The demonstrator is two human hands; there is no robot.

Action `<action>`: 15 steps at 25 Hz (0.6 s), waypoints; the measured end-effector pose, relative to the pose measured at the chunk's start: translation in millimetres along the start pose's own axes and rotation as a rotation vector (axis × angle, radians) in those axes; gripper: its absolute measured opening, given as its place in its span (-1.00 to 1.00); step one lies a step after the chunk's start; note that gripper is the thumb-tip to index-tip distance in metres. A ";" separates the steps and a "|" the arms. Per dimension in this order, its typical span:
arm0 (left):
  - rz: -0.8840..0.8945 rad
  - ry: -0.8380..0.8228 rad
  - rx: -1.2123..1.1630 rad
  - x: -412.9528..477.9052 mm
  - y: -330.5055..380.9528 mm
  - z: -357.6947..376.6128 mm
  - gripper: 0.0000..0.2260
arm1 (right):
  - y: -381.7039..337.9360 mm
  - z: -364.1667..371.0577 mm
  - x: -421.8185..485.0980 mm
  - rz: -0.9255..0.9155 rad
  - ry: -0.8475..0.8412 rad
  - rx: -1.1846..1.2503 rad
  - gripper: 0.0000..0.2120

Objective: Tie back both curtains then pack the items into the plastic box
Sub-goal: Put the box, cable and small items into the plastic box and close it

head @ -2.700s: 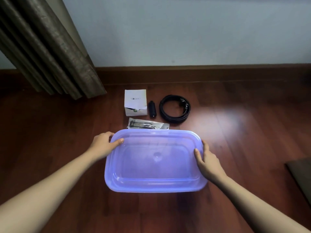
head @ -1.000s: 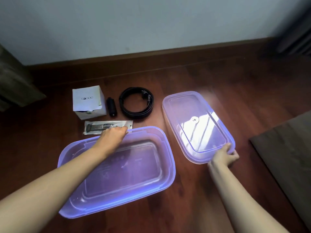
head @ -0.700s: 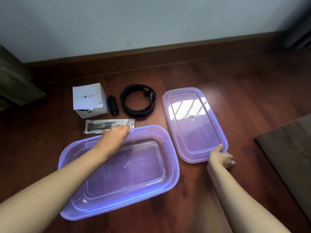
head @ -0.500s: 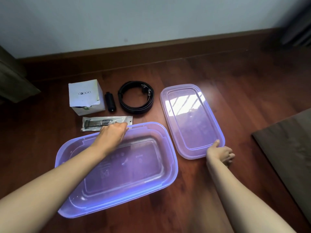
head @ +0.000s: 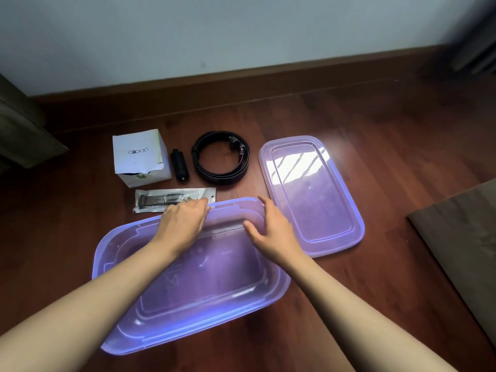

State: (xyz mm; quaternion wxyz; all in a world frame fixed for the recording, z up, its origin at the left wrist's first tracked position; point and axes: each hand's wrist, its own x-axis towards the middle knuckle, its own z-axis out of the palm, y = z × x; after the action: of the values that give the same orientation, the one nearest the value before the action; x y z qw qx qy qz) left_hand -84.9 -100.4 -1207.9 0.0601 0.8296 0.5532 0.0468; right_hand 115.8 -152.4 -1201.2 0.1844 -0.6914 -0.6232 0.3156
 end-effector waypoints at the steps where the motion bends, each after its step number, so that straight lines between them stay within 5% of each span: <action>1: 0.012 0.023 0.021 -0.4 -0.7 1.1 -0.84 | 2.8 2.5 2.3 0.008 0.011 -0.063 -0.41; 10: 0.065 0.144 0.027 -2.4 -5.6 8.3 -0.66 | 11.7 3.4 14.6 0.103 0.035 -0.210 -0.68; 15: 0.008 0.389 -0.108 2.2 -18.6 0.1 -0.59 | 14.2 6.6 18.5 0.075 0.001 -0.203 -0.75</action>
State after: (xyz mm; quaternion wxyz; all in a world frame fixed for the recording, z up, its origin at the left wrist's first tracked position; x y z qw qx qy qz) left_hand -101.0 -91.4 -1210.8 -0.0038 0.8026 0.5479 0.2359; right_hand 122.5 -137.5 -1219.0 0.1018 -0.7294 -0.6258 0.2570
